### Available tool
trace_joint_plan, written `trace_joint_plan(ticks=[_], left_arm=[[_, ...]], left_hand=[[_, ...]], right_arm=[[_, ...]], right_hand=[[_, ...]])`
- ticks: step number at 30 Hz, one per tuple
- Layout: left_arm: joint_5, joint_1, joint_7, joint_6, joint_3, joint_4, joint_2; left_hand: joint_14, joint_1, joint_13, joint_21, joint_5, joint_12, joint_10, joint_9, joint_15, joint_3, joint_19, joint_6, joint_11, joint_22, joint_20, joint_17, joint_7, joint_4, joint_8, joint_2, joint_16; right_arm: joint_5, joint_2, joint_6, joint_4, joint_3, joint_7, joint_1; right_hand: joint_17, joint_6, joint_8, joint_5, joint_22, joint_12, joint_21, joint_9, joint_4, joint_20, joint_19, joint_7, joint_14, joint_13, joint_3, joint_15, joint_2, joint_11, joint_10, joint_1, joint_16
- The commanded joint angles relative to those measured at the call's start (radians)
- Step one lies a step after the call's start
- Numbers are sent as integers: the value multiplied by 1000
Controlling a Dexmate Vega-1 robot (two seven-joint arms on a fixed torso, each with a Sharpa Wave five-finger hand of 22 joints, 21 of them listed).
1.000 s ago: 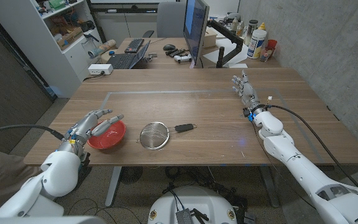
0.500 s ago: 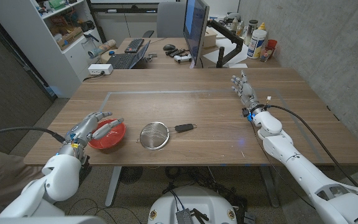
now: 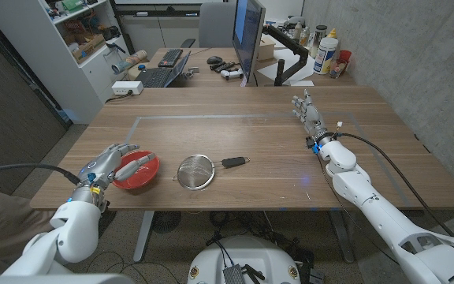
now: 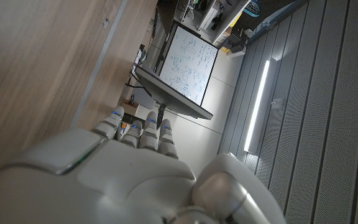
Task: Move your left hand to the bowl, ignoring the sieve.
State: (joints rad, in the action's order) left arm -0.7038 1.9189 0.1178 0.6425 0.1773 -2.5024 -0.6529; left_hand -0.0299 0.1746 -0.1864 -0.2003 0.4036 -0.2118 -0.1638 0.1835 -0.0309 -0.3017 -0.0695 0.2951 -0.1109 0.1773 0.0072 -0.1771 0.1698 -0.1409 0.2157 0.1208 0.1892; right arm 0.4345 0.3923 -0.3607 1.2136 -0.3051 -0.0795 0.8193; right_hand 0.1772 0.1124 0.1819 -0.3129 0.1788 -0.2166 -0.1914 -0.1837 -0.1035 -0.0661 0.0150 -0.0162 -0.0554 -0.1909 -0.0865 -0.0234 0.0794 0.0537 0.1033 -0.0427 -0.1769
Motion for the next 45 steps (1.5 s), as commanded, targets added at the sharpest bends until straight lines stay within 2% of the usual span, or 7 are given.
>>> trace_joint_plan(ticks=[1,13,16,20,37,45], left_arm=[[-97,35,-64,53,-4,-22,-21],[-71,27,-42,12,-4,1,34],[-72,20,-37,4,-12,11,33],[-70,8,-33,-3,-21,21,30],[-44,-32,-17,-12,-59,65,4],[-33,-45,2,-10,-81,84,-13]], left_hand=[[7,6,-3,-4,9,-9,-8,5,-61,3,-12,6,0,-1,-3,-2,1,-4,4,3,9],[9,6,-3,-4,13,-8,-9,5,-60,5,-17,6,0,-1,-3,-2,2,-4,2,6,8],[10,6,-3,-4,14,-8,-9,5,-60,6,-17,4,-1,-1,-3,-2,2,-4,0,6,8],[9,7,-3,-2,20,-3,-5,5,-61,9,-18,-47,0,-1,-2,-3,13,-4,-22,9,5],[5,8,-3,-1,26,1,1,5,-61,11,-22,-44,-1,-1,-9,-3,11,-3,-19,10,2],[9,10,-3,-2,30,1,-2,5,-78,13,-27,-45,-2,-1,-17,-3,11,-3,-19,11,3]], right_arm=[[-4,3,-1,-3,-4,-4,-2],[-4,8,3,4,-3,-2,2],[-4,9,1,4,-3,-1,3],[-3,10,8,6,-2,1,6],[-4,13,4,-1,4,8,10],[-7,18,1,-8,2,0,2]], right_hand=[[3,6,10,1,2,-6,-6,-2,-4,-2,-3,2,-6,0,2,0,21,-4,5,-5,-7],[3,6,10,1,2,-6,-5,-2,-4,-2,-3,2,-6,0,2,0,21,-4,5,-5,-7],[3,6,10,1,2,-6,-5,-2,-4,-2,-3,1,-6,0,2,0,21,-3,6,-6,-7],[3,5,9,1,2,-6,-5,-2,-4,-1,-3,3,-6,0,2,0,21,0,5,-6,-7],[3,5,9,1,2,-6,-5,-2,-4,-2,-5,3,-6,0,3,0,21,-3,5,-6,-7],[3,5,10,1,2,-8,-6,-2,-3,-4,-3,2,7,0,3,0,22,-6,8,-6,-11]])
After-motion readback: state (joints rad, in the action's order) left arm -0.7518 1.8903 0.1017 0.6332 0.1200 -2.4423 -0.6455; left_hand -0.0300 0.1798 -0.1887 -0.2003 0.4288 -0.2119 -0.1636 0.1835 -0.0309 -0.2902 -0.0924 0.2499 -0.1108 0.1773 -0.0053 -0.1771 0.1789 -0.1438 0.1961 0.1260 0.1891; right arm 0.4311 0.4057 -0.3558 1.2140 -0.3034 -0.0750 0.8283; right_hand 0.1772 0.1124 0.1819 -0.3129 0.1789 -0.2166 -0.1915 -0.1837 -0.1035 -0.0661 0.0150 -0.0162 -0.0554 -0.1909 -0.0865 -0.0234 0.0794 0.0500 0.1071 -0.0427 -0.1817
